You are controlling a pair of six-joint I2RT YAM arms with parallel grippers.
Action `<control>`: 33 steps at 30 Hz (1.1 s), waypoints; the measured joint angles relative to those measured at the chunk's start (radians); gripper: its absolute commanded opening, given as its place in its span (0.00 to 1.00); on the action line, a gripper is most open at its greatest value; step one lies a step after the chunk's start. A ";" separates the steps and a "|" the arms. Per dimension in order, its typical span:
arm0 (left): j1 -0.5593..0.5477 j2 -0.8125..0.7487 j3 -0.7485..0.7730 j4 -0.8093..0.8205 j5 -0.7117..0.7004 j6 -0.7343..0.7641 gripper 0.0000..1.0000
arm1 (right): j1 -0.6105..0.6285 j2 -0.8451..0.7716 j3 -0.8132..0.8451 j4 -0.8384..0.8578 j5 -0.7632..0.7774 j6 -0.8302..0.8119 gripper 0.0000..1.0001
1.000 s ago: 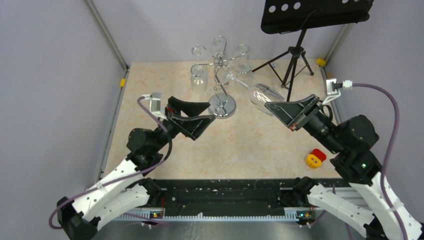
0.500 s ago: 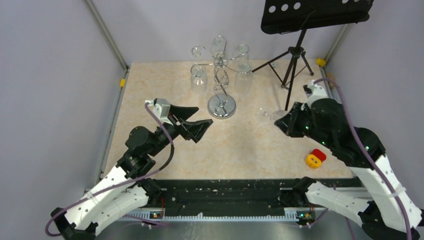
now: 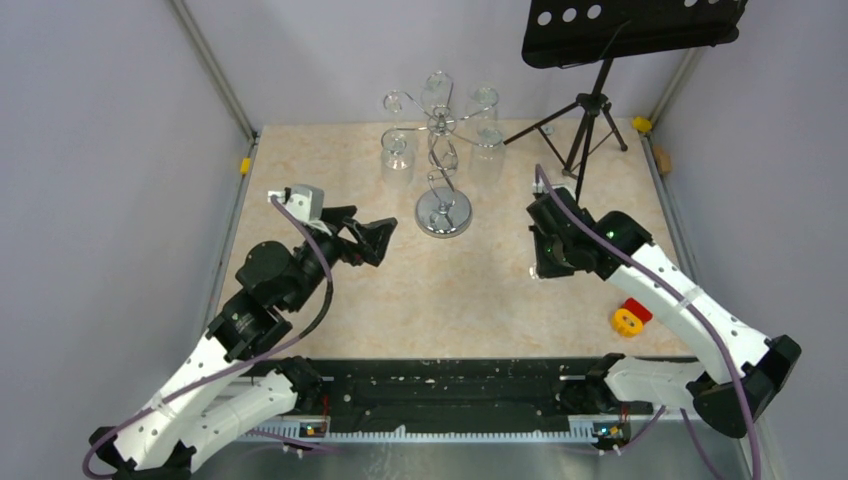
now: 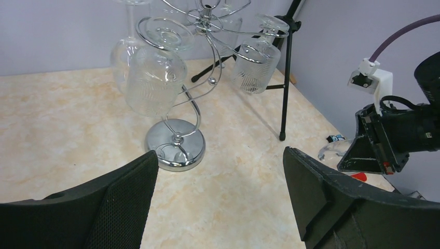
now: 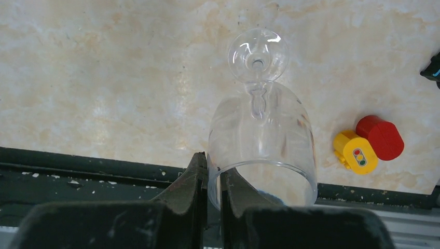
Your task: Take the wine glass off the wine glass rack
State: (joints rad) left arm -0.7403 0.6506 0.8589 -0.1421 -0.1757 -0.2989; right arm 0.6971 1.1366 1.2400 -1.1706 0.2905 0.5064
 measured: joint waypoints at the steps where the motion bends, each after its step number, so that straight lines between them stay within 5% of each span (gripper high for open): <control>1: 0.000 -0.001 0.006 -0.009 -0.006 0.003 0.93 | -0.004 0.010 -0.003 0.004 -0.001 -0.009 0.00; 20: 0.000 -0.048 -0.032 -0.031 -0.050 0.024 0.94 | -0.236 0.116 -0.056 0.101 -0.103 -0.192 0.01; 23: 0.000 -0.049 -0.032 -0.031 -0.059 0.041 0.94 | -0.256 0.162 -0.029 0.110 -0.116 -0.218 0.08; 28: 0.000 -0.051 -0.032 -0.031 -0.092 0.060 0.95 | -0.269 0.233 0.019 0.116 -0.126 -0.250 0.37; 33: 0.000 -0.050 -0.026 -0.029 -0.112 0.066 0.96 | -0.299 0.269 0.035 0.105 -0.127 -0.260 0.46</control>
State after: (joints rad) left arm -0.7403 0.6003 0.8326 -0.1715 -0.2878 -0.2325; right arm 0.3981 1.4055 1.2751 -1.0657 0.1638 0.2466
